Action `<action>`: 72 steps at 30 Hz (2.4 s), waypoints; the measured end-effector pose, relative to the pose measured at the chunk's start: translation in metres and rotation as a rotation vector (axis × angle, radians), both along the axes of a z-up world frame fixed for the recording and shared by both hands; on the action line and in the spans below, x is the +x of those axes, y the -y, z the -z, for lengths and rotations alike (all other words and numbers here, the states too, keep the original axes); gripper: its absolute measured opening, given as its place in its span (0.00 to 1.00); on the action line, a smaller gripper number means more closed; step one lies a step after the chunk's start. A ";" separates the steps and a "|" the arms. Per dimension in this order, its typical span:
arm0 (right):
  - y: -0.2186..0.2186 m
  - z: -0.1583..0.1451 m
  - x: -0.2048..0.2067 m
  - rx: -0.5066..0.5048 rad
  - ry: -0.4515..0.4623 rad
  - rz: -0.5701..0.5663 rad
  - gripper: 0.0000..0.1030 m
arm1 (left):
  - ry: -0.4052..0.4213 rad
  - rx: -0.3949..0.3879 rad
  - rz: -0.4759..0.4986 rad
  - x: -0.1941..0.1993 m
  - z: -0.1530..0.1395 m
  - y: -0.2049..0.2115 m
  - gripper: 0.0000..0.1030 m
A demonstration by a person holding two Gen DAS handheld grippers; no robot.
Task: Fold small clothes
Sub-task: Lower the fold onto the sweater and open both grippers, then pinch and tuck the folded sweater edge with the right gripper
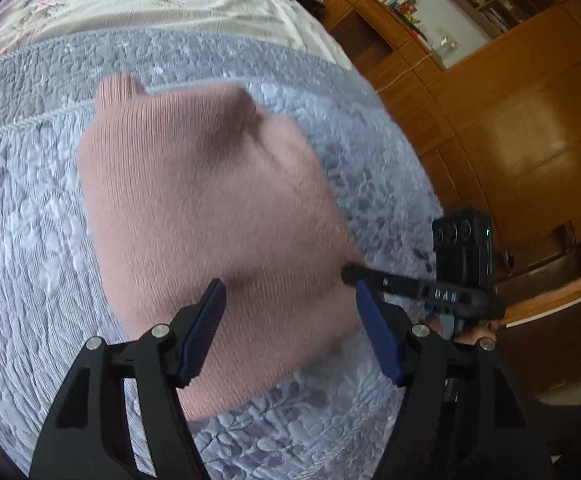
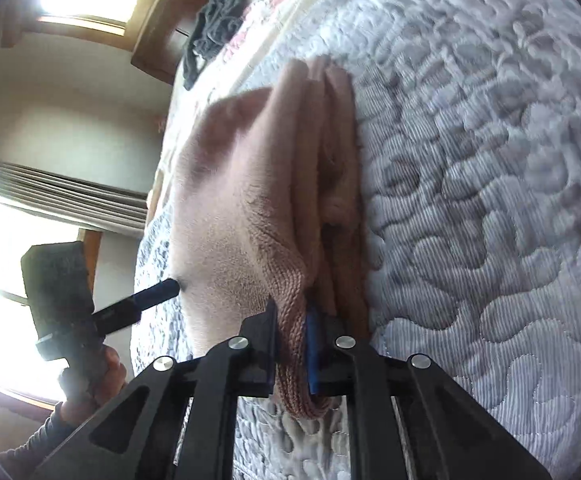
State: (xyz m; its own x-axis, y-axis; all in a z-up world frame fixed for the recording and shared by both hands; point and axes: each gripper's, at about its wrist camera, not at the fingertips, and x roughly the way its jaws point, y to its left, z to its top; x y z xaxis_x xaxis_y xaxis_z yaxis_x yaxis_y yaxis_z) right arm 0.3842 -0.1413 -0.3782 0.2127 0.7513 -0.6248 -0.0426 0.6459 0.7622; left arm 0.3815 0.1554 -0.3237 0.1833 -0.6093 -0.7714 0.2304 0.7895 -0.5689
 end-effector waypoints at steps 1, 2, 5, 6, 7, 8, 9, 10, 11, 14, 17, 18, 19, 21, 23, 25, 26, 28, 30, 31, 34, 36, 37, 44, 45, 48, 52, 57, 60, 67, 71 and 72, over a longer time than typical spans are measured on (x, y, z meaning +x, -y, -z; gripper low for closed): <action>-0.001 0.005 0.000 0.005 -0.005 -0.002 0.12 | -0.022 0.012 0.016 -0.004 0.012 0.003 0.61; 0.000 0.005 0.001 0.014 -0.008 0.003 0.13 | -0.036 0.023 0.022 -0.006 0.022 0.004 0.60; 0.001 -0.001 0.007 -0.007 0.007 0.003 0.16 | -0.046 -0.005 -0.001 -0.004 0.035 0.001 0.60; 0.005 -0.005 0.008 -0.024 0.014 0.000 0.22 | -0.052 -0.020 -0.010 -0.003 0.038 0.000 0.60; 0.008 -0.011 0.011 -0.027 0.020 0.004 0.26 | -0.055 -0.026 -0.012 -0.001 0.039 0.001 0.60; 0.009 -0.018 0.015 -0.023 0.032 0.019 0.38 | -0.051 -0.024 -0.008 0.000 0.038 0.003 0.60; 0.011 -0.027 0.019 -0.013 0.052 0.034 0.50 | -0.044 -0.026 -0.003 0.000 0.037 0.006 0.62; 0.010 -0.033 0.025 -0.005 0.073 0.040 0.53 | -0.039 -0.031 0.000 -0.001 0.035 0.007 0.63; 0.007 -0.036 0.035 -0.005 0.086 0.039 0.54 | -0.034 -0.036 -0.002 -0.002 0.034 0.006 0.63; -0.007 -0.036 0.059 -0.029 0.073 0.018 0.54 | -0.036 -0.052 -0.027 -0.007 0.035 0.002 0.64; -0.034 -0.031 0.076 -0.120 0.067 -0.089 0.16 | -0.042 -0.061 -0.045 -0.010 0.036 -0.002 0.64; -0.039 -0.040 0.074 -0.174 0.130 -0.103 0.16 | -0.041 -0.069 -0.043 -0.010 0.034 -0.003 0.64; -0.042 -0.048 0.070 -0.220 0.188 -0.097 0.16 | -0.034 -0.085 -0.043 -0.010 0.029 -0.004 0.64; -0.040 -0.047 0.068 -0.295 0.227 -0.082 0.15 | -0.005 -0.152 -0.062 -0.006 0.014 -0.015 0.64; -0.041 -0.029 0.072 -0.273 0.154 -0.101 0.17 | 0.027 -0.195 -0.111 0.005 -0.001 -0.033 0.64; -0.031 -0.027 0.076 -0.191 0.101 -0.115 0.22 | 0.057 -0.216 -0.158 0.022 -0.014 -0.054 0.64; -0.025 -0.031 0.080 -0.156 0.090 -0.087 0.26 | 0.075 -0.215 -0.179 0.032 -0.020 -0.065 0.64; -0.013 -0.041 0.092 -0.123 0.101 -0.004 0.39 | 0.095 -0.215 -0.204 0.054 -0.028 -0.083 0.64; -0.010 -0.041 0.110 -0.131 0.077 0.033 0.49 | 0.075 -0.236 -0.204 0.076 -0.027 -0.092 0.64; -0.014 -0.037 0.118 -0.114 0.055 0.023 0.50 | 0.059 -0.243 -0.194 0.086 -0.025 -0.092 0.64; -0.031 -0.020 0.140 -0.126 -0.001 -0.036 0.27 | 0.008 -0.219 -0.156 0.109 -0.010 -0.082 0.64; -0.037 -0.038 0.143 -0.211 0.125 -0.035 0.12 | -0.026 -0.178 -0.151 0.122 0.003 -0.076 0.63; -0.034 -0.044 0.142 -0.228 0.169 -0.013 0.11 | -0.038 -0.151 -0.162 0.126 0.011 -0.075 0.59; -0.018 -0.014 0.152 -0.210 0.067 0.020 0.25 | -0.049 -0.099 -0.233 0.133 0.029 -0.073 0.49; -0.013 -0.024 0.151 -0.201 0.078 0.033 0.29 | -0.026 -0.099 -0.228 0.128 0.018 -0.076 0.49; -0.008 -0.058 0.133 -0.177 0.163 0.027 0.29 | 0.088 -0.117 -0.151 0.101 -0.012 -0.078 0.49; -0.052 -0.057 0.107 -0.226 0.178 -0.196 0.27 | 0.079 -0.067 -0.059 0.069 0.002 -0.069 0.43; -0.044 -0.028 0.108 -0.324 0.137 -0.170 0.00 | 0.051 0.002 -0.073 0.064 0.030 -0.058 0.35; -0.043 -0.057 0.091 -0.336 0.183 -0.172 0.05 | 0.073 -0.029 -0.078 0.059 0.004 -0.058 0.35; -0.053 -0.027 0.067 -0.373 0.157 -0.233 0.00 | 0.056 0.038 -0.001 0.030 0.021 -0.036 0.34; -0.042 -0.051 0.052 -0.359 0.163 -0.171 0.02 | 0.058 0.037 -0.041 0.027 0.010 -0.033 0.41; -0.040 -0.059 0.044 -0.338 0.172 -0.170 0.05 | 0.064 0.014 -0.054 0.023 0.003 -0.036 0.45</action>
State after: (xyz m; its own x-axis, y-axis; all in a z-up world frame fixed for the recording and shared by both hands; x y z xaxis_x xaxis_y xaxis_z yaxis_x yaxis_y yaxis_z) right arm 0.4286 -0.1013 -0.3192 0.2258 0.5431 -0.8087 -0.2787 0.8315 0.4806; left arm 0.4050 0.1917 -0.3268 0.2650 -0.5868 -0.7652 0.2229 0.8093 -0.5434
